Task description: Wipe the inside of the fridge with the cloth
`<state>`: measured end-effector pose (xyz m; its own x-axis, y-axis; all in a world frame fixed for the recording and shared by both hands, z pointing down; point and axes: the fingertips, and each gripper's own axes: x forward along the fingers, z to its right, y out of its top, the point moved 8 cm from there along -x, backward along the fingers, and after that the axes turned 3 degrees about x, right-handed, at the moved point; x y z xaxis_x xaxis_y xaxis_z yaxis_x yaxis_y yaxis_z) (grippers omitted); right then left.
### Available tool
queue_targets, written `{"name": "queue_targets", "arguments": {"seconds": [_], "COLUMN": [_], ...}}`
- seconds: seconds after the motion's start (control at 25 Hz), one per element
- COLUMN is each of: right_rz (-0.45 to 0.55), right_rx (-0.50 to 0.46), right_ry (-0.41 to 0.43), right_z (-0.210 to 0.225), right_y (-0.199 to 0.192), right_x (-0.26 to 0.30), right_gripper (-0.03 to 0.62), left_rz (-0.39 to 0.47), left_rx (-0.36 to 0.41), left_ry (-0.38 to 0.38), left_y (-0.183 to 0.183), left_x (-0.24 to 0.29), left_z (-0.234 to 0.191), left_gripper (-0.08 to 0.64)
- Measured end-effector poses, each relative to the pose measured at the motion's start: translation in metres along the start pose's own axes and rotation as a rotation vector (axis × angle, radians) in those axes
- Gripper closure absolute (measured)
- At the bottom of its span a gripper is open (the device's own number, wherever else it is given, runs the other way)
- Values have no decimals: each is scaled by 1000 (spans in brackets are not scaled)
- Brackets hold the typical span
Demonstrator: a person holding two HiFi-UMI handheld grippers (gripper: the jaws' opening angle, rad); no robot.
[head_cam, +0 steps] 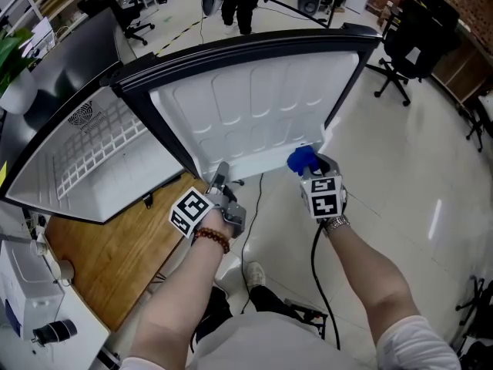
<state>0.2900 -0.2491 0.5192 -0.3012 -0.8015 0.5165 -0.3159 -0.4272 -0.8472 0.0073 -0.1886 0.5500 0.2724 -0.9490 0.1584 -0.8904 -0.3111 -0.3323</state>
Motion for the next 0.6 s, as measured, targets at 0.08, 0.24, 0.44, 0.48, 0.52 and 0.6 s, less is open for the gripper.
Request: {"name": "queue_targets", "arguments": {"seconds": [0.08, 0.24, 0.44, 0.48, 0.52, 0.6], "right_rz": [13, 41, 77, 84, 91, 108], "right_rx": [2, 2, -1, -4, -5, -4], "right_ry": [15, 57, 127, 137, 146, 162], "right_z": [-2, -11, -28, -30, -32, -36], "right_y": [0, -1, -2, -2, -2, 0], "right_x": [-9, -30, -58, -62, -67, -74], "right_gripper": [522, 522, 522, 522, 522, 522], "left_rz": [1, -2, -32, -38, -42, -48], "left_rx": [-2, -3, 11, 21, 35, 73], "left_ry": [-11, -36, -62, -72, -83, -105], "left_y": [-1, -4, -10, -11, -12, -14], "left_x": [0, -3, -13, -16, -19, -25], "left_z": [2, 5, 3, 3, 4, 6], "left_gripper": [436, 495, 502, 502, 502, 499]}}
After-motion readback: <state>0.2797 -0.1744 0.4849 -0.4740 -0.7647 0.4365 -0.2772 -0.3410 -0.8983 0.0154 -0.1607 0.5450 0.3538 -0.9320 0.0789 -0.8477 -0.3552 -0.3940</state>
